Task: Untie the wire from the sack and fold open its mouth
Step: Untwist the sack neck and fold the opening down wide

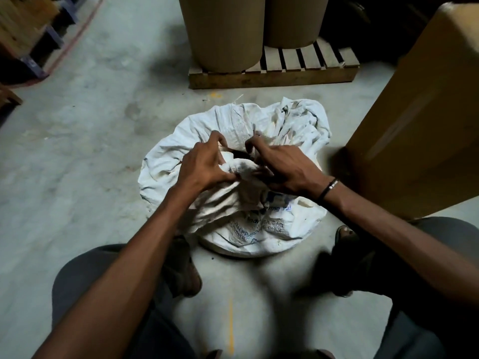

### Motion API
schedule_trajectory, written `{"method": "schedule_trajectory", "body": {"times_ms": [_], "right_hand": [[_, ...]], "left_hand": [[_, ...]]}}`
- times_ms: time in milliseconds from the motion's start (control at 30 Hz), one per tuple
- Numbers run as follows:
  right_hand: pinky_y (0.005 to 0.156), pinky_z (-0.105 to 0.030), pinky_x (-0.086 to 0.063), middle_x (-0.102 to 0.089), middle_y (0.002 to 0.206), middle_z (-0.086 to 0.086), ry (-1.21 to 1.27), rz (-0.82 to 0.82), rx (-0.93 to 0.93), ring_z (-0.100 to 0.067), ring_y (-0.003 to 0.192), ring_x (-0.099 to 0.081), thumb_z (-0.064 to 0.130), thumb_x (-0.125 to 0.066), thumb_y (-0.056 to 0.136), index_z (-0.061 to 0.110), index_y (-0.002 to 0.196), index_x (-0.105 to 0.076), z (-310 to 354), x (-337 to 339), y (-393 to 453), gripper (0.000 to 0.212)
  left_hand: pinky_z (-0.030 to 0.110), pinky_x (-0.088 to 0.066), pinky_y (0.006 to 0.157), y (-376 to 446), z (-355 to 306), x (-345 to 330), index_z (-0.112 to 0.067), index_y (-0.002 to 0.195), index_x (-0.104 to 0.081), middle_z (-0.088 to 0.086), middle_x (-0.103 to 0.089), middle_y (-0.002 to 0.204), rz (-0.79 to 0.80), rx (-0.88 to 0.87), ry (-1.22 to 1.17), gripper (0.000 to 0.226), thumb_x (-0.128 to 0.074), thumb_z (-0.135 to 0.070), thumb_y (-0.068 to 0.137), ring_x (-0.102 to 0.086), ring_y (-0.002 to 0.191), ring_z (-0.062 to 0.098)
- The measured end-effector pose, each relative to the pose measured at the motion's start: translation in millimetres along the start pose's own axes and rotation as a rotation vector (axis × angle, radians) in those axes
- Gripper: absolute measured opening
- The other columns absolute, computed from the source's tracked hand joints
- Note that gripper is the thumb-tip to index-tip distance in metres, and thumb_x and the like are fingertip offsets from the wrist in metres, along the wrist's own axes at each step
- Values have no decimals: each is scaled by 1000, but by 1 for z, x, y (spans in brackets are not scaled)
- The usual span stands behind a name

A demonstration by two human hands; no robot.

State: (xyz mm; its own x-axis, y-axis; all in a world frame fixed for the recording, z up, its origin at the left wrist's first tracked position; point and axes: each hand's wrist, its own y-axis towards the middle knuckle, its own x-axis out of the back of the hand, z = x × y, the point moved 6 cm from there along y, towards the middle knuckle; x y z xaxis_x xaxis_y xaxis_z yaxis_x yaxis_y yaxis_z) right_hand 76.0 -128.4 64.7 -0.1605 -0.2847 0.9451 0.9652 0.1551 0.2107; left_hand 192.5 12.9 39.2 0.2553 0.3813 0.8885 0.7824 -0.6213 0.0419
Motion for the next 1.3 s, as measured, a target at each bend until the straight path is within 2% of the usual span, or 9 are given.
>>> {"method": "schedule_trajectory", "body": {"times_ms": [200, 400, 600, 733, 867, 1067, 1167, 1233, 1300], "right_hand": [[54, -34, -28, -38, 65, 11, -91, 209, -107, -25, 57, -43, 20, -76, 78, 17, 151, -24, -38, -5, -10, 89], [57, -32, -35, -68, 103, -15, -50, -6, -74, -37, 71, -64, -6, -66, 67, 15, 143, -32, -45, -10, -7, 85], [53, -34, -41, -64, 113, -13, -42, -93, -9, -38, 69, -65, -13, -67, 64, 23, 129, -28, -39, -17, -16, 84], [58, -46, -55, -62, 111, -13, 26, -158, -90, -41, 74, -66, -8, -61, 70, 22, 125, -30, -45, -18, -23, 70], [64, -48, -54, -56, 117, -4, 102, -68, -76, -38, 82, -62, 0, -60, 67, 21, 127, -35, -53, -21, -22, 68], [83, -22, -40, -53, 148, 4, 226, 274, -82, 3, 77, -53, 42, -90, 69, 27, 156, -16, -70, -25, -21, 116], [78, -27, -45, -68, 117, 6, 256, 282, -81, -10, 81, -61, 49, -84, 79, 27, 162, -3, -58, -42, -20, 119], [64, -38, -50, -64, 76, 2, 228, 162, -89, -29, 71, -64, 28, -75, 83, 20, 164, -7, -52, -50, -14, 105], [61, -45, -53, -65, 70, -5, 249, 41, -154, -33, 64, -61, 13, -64, 74, 18, 160, -16, -53, -48, -8, 98]], "left_hand": [[32, -31, 56, -17, -25, -6, -23, 105, -34, -1, -58, 78, -208, -309, 210, 69, -89, -32, 64, -60, 68, 33], [40, -53, 73, -12, 3, -11, -26, 115, -42, -6, -57, 101, 100, -299, -97, 79, -91, -39, 54, -54, 83, 14], [39, -54, 85, -24, 37, -31, -35, 135, -35, -8, -60, 116, 272, -156, -4, 112, -98, -47, 44, -63, 103, 18], [42, -55, 86, -29, 29, -50, -38, 141, -32, -3, -61, 126, 212, -173, -76, 117, -88, -64, 42, -64, 112, 23], [33, -33, 53, -32, 20, -39, -26, 120, -37, -7, -52, 66, -39, -173, 117, 69, -79, -35, 67, -65, 67, 34], [34, -29, 52, -34, 10, -12, -11, 110, -51, 6, -57, 69, -353, -220, 258, 51, -69, -7, 62, -58, 62, 38], [35, -27, 56, -32, 3, -5, -10, 107, -49, 4, -56, 72, -366, -224, 169, 49, -70, -5, 63, -52, 61, 37], [34, -27, 57, -31, -6, -3, -13, 106, -46, 0, -55, 74, -330, -261, 119, 49, -72, -5, 65, -52, 62, 32], [36, -36, 56, -33, -12, -10, -17, 108, -44, -3, -56, 77, -200, -321, 42, 49, -69, -6, 67, -53, 65, 26]]}}
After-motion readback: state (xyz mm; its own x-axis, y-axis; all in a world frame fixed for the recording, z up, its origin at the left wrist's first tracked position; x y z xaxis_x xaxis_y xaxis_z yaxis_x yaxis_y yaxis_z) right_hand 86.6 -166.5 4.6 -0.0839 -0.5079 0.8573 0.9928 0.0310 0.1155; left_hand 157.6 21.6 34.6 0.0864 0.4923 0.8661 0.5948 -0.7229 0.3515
